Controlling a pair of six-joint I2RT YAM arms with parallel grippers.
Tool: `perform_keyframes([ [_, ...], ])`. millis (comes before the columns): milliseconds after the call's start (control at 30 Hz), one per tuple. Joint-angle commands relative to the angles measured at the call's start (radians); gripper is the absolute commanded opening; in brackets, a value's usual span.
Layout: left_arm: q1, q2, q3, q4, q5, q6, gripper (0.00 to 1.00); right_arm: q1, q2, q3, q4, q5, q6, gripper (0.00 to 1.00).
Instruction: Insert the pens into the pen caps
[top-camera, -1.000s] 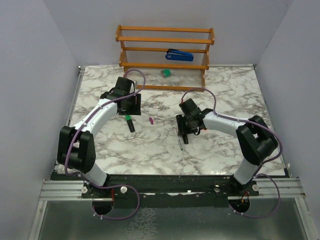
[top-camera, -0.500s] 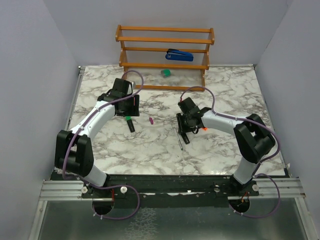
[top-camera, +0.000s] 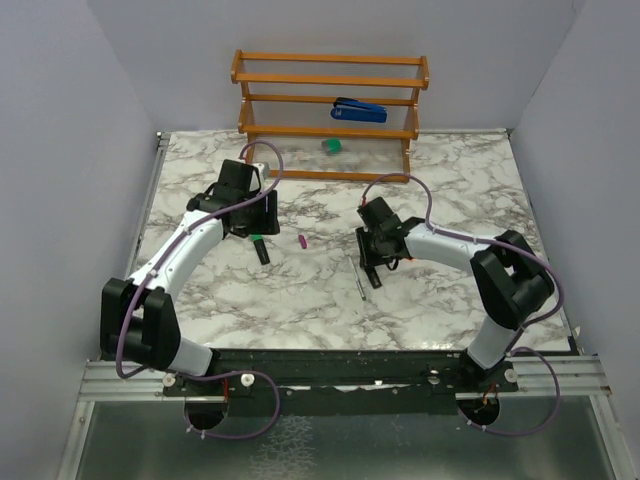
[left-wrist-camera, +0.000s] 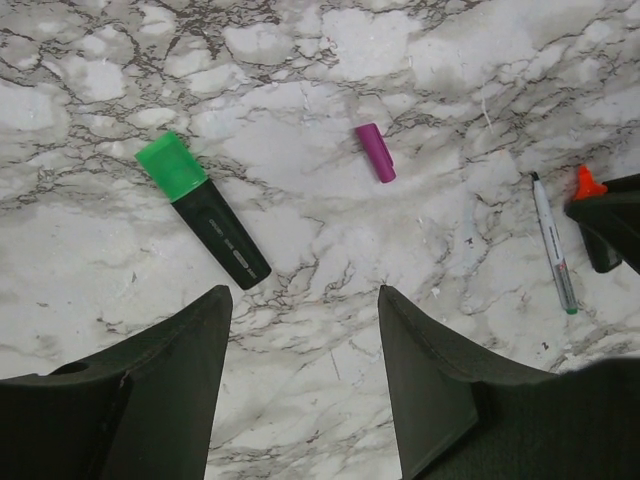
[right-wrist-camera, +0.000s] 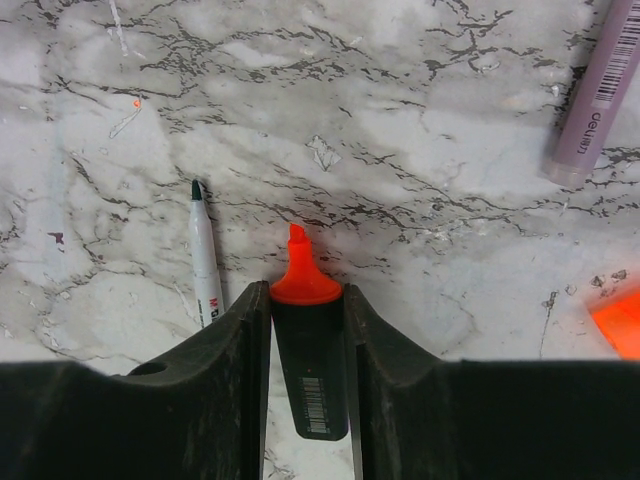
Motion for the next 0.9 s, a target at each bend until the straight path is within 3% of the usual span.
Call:
perform_keyframes([
  [0, 0.008, -0.073, -0.047, 0.047, 0.09, -0.02, 0.6, -0.003, -0.003, -0.037, -0.078, 0.075, 0.001, 0.0],
  [167, 0.008, -0.174, -0.159, 0.182, 0.233, -0.052, 0.6, -0.004, -0.08, 0.003, -0.112, 0.135, 0.011, 0.0],
  [300, 0.003, -0.281, -0.304, 0.396, 0.355, -0.162, 0.6, -0.004, -0.164, 0.053, -0.156, 0.167, 0.013, 0.0],
  [500, -0.041, -0.326, -0.402, 0.542, 0.398, -0.233, 0.59, -0.003, -0.277, 0.112, -0.172, 0.084, 0.063, 0.0],
  [867, -0.314, -0.279, -0.427, 0.755, 0.179, -0.351, 0.64, 0.092, -0.324, 0.161, -0.133, 0.071, 0.172, 0.0],
])
